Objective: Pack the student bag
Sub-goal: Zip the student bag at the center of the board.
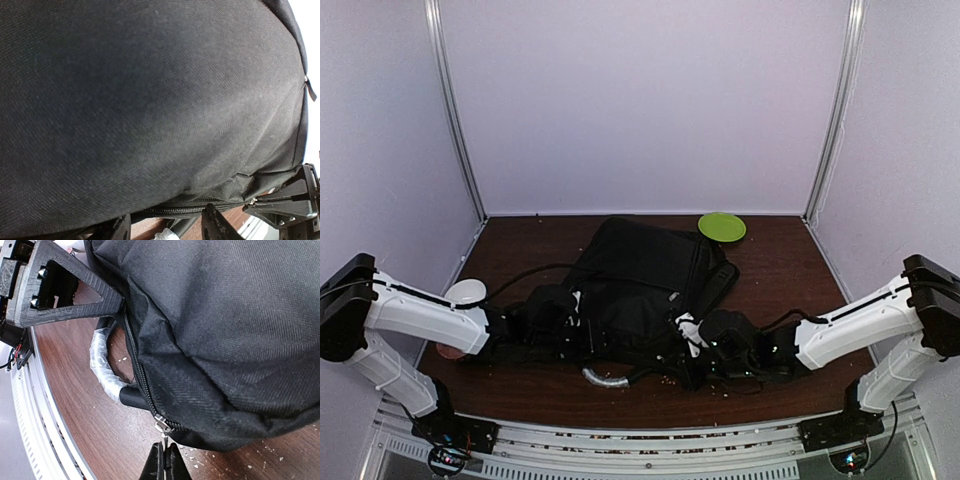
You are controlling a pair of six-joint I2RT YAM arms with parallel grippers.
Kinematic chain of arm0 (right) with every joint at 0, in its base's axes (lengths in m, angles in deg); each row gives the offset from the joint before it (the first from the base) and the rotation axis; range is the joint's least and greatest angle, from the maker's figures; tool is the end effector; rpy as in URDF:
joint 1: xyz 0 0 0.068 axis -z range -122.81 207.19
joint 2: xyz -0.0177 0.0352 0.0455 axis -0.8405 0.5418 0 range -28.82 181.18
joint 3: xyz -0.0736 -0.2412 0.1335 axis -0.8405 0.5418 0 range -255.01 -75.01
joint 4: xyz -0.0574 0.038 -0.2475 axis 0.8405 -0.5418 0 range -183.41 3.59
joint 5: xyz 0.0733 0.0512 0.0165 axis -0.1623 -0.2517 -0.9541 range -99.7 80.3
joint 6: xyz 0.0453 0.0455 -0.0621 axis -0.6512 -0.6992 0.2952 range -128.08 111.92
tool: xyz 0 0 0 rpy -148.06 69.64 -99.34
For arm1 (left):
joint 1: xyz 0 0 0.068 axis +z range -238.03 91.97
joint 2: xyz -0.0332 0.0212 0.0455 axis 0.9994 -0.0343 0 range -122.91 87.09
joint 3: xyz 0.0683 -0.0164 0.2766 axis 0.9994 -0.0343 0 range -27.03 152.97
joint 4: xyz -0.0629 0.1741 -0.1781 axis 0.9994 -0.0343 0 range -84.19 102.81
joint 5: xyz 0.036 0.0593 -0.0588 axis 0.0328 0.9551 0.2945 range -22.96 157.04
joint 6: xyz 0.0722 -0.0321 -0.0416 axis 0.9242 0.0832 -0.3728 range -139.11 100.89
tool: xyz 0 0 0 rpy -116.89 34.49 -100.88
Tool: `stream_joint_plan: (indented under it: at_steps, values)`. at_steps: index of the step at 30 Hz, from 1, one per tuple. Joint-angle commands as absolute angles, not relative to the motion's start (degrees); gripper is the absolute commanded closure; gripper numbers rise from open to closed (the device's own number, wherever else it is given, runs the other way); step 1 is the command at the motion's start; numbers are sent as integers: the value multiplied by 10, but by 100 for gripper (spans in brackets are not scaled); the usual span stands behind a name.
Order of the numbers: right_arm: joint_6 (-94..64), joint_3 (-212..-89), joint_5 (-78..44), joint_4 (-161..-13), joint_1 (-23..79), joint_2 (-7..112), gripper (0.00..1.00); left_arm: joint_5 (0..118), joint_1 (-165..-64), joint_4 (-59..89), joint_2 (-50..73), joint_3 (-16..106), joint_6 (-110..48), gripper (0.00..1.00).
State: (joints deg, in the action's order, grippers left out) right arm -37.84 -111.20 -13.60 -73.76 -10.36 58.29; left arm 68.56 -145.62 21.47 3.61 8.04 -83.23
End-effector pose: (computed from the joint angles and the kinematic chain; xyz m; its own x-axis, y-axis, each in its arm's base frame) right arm 0.1188 0.3020 0.1465 -0.6731 -0.3324 -0.6606 -0.7008 0.5720 0.4263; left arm 0.1684 -0.2613 0.1507 -0.8991 -0.2620 -0.3508 0.0551 0.7271 -0.6843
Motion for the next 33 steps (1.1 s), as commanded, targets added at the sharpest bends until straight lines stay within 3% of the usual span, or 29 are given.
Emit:
stream_joint_plan:
  at_steps: [1, 6, 10, 24, 33]
  values:
    - [-379, -1115, -96, -774, -109, 563, 100, 667, -1453, 231, 34, 88, -838, 46]
    - [-379, -1121, -78, -787, -118, 552, 100, 677, -1478, 233, 62, 86, -876, 20]
    - [-379, -1132, -68, -799, -129, 549, 100, 703, -1498, 208, 75, 100, -889, 13]
    - [-384, -1175, -24, -840, -159, 547, 100, 664, -1510, 264, 2, 127, -936, 8]
    - [-395, -1193, 2, -855, -176, 562, 100, 648, -1510, 310, -45, 129, -967, 21]
